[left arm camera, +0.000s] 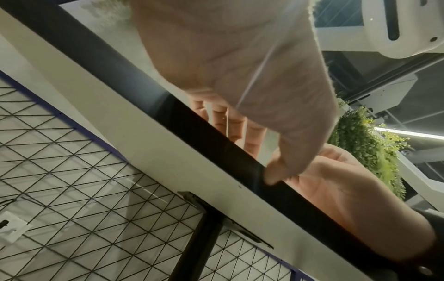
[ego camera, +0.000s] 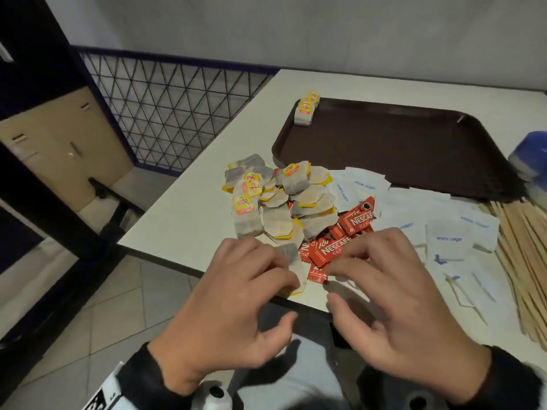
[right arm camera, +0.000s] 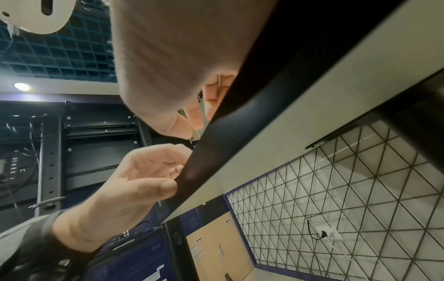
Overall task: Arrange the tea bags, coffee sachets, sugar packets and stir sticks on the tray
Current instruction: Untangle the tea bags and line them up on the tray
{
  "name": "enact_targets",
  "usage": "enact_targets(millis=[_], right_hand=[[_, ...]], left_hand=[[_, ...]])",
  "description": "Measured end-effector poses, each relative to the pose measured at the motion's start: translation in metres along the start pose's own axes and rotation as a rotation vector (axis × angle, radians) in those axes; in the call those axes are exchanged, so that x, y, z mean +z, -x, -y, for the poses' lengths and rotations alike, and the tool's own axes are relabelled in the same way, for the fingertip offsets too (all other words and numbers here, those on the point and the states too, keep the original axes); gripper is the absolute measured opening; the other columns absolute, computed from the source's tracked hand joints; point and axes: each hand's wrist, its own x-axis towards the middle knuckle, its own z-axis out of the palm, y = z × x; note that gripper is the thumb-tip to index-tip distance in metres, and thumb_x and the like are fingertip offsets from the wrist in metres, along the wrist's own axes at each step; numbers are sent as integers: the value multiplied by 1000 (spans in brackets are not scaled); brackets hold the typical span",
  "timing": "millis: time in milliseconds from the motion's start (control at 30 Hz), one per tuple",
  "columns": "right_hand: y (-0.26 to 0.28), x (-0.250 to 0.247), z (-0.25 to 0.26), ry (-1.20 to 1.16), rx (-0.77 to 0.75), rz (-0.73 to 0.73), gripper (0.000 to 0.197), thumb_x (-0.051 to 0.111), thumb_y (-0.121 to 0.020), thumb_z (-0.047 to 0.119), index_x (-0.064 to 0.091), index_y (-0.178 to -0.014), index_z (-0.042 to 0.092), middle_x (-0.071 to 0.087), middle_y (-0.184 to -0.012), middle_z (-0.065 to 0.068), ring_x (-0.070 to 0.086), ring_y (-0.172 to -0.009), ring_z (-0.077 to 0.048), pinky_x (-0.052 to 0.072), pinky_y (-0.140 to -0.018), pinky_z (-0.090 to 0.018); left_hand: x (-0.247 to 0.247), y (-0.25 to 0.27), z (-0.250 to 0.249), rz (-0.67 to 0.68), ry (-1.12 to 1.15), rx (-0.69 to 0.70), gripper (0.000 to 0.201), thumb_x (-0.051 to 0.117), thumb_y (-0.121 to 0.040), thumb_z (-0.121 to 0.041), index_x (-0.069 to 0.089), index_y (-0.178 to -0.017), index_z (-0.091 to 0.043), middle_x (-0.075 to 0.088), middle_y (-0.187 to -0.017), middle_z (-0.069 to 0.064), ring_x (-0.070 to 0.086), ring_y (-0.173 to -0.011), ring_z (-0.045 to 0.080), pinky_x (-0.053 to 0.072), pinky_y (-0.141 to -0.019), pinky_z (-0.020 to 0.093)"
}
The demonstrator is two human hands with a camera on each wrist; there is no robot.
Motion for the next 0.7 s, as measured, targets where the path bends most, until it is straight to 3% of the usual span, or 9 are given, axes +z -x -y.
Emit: enact_targets(millis=[167, 333, 500, 600, 700], right_hand=[[2, -1, 3, 21, -60, 87, 31, 78, -77, 33, 73, -101, 14, 61, -107, -2, 51, -100, -23, 46, -78, -42], [0, -4, -3, -218, 80, -82, 38, 72, -85, 35, 71, -117, 16, 62, -119, 5, 57, -113, -20, 43, -94, -27], [-1, -2, -9, -363, 137, -168, 16, 68, -90, 26, 76, -102, 21, 69, -103, 13, 64, -100, -22, 49, -82, -31], [-2, 0, -10, -375, 149, -200, 13, 66, -92, 22, 77, -100, 25, 69, -98, 18, 65, -96, -19, 49, -78, -29], [-1, -1, -12, -366, 201, -247, 11, 64, -91, 27, 74, -94, 26, 68, -93, 18, 64, -92, -16, 48, -75, -25]], left_hand=[[3, 3, -2, -153, 118, -36, 14, 81, -76, -14, 74, -85, -21, 63, -87, -10, 57, -85, 14, 41, -74, 36], [-3, -23, -24, -242, 260, -52, 10, 79, -82, -15, 76, -91, -19, 69, -89, -13, 62, -86, 14, 46, -74, 43], [-1, -41, -36, -255, 285, -68, 29, 80, -86, -21, 69, -112, -25, 66, -99, -19, 60, -92, 7, 49, -78, 43], [-4, -39, -30, -243, 326, -96, 41, 82, -83, -29, 63, -119, -29, 65, -102, -21, 61, -96, 7, 51, -81, 42], [-9, -35, -9, -226, 267, -159, 36, 72, -81, -22, 65, -117, -23, 65, -106, -16, 60, -104, 12, 50, -87, 41]])
